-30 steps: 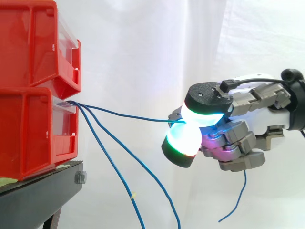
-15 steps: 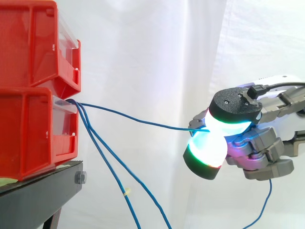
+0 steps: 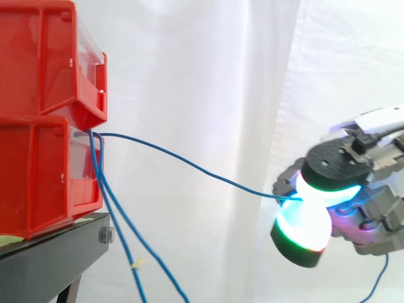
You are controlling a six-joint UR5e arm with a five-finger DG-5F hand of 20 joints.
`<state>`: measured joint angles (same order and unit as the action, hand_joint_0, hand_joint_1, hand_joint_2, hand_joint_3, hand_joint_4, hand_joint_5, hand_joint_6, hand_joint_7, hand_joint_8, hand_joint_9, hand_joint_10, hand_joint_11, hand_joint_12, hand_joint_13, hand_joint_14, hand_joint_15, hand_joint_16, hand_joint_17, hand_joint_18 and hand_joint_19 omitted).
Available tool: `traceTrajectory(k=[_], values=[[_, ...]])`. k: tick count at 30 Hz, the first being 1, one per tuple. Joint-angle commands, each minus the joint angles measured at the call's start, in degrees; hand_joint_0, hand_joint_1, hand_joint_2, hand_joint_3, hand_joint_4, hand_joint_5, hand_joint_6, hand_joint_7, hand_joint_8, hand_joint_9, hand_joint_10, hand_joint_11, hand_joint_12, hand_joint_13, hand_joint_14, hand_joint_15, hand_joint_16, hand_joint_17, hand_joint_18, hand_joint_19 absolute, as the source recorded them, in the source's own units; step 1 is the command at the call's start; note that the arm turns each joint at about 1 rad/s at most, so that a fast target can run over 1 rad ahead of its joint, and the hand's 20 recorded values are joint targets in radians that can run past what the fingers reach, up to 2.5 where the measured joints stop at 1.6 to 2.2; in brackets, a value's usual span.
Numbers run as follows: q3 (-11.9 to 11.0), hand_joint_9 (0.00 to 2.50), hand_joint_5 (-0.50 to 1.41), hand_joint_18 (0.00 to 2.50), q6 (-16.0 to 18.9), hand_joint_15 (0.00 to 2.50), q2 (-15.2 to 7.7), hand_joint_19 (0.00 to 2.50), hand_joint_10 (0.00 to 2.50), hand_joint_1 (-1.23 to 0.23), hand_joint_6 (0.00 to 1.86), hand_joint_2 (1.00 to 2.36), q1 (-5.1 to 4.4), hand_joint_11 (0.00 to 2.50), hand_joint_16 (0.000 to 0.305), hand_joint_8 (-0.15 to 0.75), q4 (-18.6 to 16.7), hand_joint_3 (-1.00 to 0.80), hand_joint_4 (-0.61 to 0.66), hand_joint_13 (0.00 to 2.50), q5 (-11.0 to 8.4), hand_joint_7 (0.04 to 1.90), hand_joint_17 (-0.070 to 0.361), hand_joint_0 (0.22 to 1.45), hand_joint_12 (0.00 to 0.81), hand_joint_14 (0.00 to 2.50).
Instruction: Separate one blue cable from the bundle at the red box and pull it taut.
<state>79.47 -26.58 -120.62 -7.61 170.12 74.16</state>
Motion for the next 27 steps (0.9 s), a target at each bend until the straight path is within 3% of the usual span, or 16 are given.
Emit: traceTrajectory(k=[1,5,9,14,18,22,27], values=[[7.27,0.59,-0.15,1.37,2.06,1.32,3.9,1.77,2.34,-0.71,0.94,1.02,-1.62,1.19,0.033,0.312,-6.91,-0.1,0.09,0.79,-4.72,1.11,0.075,0.68,0.352,2.5],[11.84,0.59,-0.15,1.37,4.61,1.32,5.39,1.77,2.35,-0.71,0.94,1.02,-3.02,1.16,0.033,0.312,-8.67,-0.1,0.09,0.79,-6.57,1.11,0.075,0.67,0.352,2.5],[13.69,0.59,-0.15,1.37,7.86,1.32,5.39,1.77,2.35,-0.71,0.94,1.02,-3.72,1.18,0.033,0.312,-9.02,-0.1,0.09,0.79,-8.5,1.11,0.074,0.67,0.355,2.5],[13.78,0.59,-0.15,1.37,13.4,1.32,5.39,1.77,2.35,-0.71,0.94,1.02,-4.08,1.17,0.033,0.314,-9.37,-0.1,0.09,0.79,-10.79,1.12,0.074,0.68,0.351,2.5],[13.78,0.59,-0.15,1.37,15.42,1.32,5.39,1.77,2.36,-0.71,0.94,1.02,-4.25,1.17,0.033,0.314,-11.22,-0.1,0.09,0.79,-13.07,1.12,0.075,0.68,0.352,2.5],[13.78,0.59,-0.15,1.37,15.33,1.32,5.3,1.77,2.35,-0.71,0.94,1.02,-4.34,1.17,0.033,0.312,-14.91,-0.1,0.09,0.79,-15.62,1.12,0.074,0.68,0.352,2.5],[13.78,0.59,-0.15,1.37,14.63,1.32,5.3,1.76,2.35,-0.71,0.94,1.02,-4.52,1.17,0.034,0.314,-15.08,-0.1,0.09,0.79,-15.53,1.12,0.077,0.68,0.352,2.5]])
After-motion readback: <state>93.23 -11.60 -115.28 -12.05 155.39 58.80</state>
